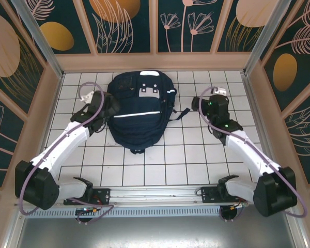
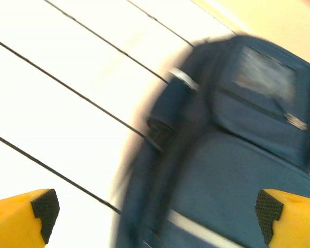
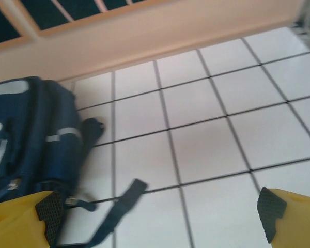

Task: Pack books, pencil case, and school supplies into a backpack

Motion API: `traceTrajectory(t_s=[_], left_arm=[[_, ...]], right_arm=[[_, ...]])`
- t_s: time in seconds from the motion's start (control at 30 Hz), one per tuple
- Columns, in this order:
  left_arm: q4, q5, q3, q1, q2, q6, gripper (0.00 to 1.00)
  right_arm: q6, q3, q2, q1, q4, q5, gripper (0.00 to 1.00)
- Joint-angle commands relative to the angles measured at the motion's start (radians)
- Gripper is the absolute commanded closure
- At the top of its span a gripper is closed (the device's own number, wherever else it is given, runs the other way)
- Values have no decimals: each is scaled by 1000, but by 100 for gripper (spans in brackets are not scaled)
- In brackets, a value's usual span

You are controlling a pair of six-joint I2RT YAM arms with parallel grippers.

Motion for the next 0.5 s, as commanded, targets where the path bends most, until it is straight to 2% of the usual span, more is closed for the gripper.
traceTrajectory(t_s=[0.0, 0.1, 0.17, 0.23, 0.3, 0.47], left_arm=[[250, -257, -142, 50, -57, 289, 1], [570, -351, -314, 125, -82, 444, 1], [790, -348, -414, 183, -57, 525, 1], [877, -326, -442, 230, -4, 521, 1], [931, -257, -452, 260, 61, 508, 1], [1222, -212, -523, 264, 196, 569, 1]], right_arm=[[-120, -122, -42, -20, 152, 118, 1], [-159, -226, -55, -67, 286, 125, 1], [-155, -260, -24, -110, 330, 125, 1], [-149, -285, 29, -133, 390, 189, 1], [-148, -299, 87, -160, 459, 208, 1], [-193, -319, 260, -201, 715, 201, 1]])
